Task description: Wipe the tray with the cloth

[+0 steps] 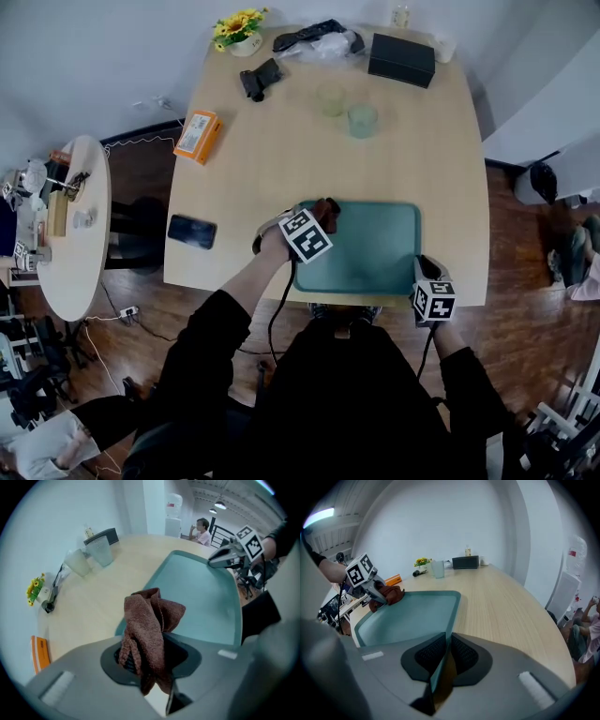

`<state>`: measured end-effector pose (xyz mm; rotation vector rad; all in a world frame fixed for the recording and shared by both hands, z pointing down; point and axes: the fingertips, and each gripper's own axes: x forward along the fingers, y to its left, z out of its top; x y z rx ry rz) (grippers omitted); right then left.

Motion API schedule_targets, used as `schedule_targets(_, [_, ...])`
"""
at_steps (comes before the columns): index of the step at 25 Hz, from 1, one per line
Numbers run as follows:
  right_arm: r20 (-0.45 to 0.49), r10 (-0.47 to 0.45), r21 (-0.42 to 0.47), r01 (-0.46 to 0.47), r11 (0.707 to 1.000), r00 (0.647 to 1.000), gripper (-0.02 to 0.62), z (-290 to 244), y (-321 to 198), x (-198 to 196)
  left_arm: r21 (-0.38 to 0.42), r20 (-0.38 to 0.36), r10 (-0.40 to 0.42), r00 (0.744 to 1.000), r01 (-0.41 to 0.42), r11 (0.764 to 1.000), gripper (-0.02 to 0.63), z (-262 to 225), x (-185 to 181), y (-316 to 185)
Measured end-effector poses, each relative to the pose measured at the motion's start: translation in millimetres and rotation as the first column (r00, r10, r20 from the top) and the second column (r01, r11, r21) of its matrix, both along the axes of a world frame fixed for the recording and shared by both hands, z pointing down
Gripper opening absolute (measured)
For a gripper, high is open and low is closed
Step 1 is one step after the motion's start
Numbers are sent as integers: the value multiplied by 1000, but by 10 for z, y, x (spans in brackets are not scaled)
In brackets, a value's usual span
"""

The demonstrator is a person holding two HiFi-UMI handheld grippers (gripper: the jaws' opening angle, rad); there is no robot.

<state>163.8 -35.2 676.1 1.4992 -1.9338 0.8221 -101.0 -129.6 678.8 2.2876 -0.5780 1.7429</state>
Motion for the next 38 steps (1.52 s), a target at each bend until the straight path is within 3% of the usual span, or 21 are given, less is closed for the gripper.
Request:
schedule_targets(2, [1, 0, 2, 0, 1000, 1000, 38, 5, 0, -11, 17, 25, 2, 1000, -3, 1000, 91, 7, -38, -216])
schedule_targets(8, [3, 19, -4, -19, 1000, 1000, 38, 7, -5, 6, 15, -6, -34, 999, 34, 999, 91, -21, -5, -349])
schedule_targets(15, [-4, 20, 3, -20, 1000, 1000, 38, 11, -1, 20, 8, -84, -71, 994, 72, 997, 91, -24, -121, 397])
schedule_targets(21, [-4, 23, -1, -23, 1000, 1000, 38, 11, -4, 37, -22, -93, -97, 991, 96, 995, 91, 10, -128, 1136])
schedule_targets(25, [-10, 14, -3, -14, 1000, 1000, 38, 30, -3, 35, 3, -94, -116, 989, 117, 993, 91, 72, -97, 1498])
schedule_targets(28, [-11, 11, -7, -11, 1000, 1000, 38, 28, -3, 28, 29, -89, -115, 989, 118, 993, 91, 83, -69, 1559])
schedule_targets(32, [-12, 9, -8, -9, 1000, 1000, 38, 21, -3, 33, 4, -125, -132, 983, 134, 991, 92, 56, -47, 1540])
schedule_targets(35, [-9, 8, -12, -8, 1000, 1000, 38, 22, -11, 32, -19, -145, -174, 974, 173, 985, 92, 60, -91, 1516])
schedule_targets(38, [-8, 7, -16, -7, 1000, 1000, 38, 23, -10, 34, -36, -195, -250, 948, 248, 968, 92, -67, -151, 1429])
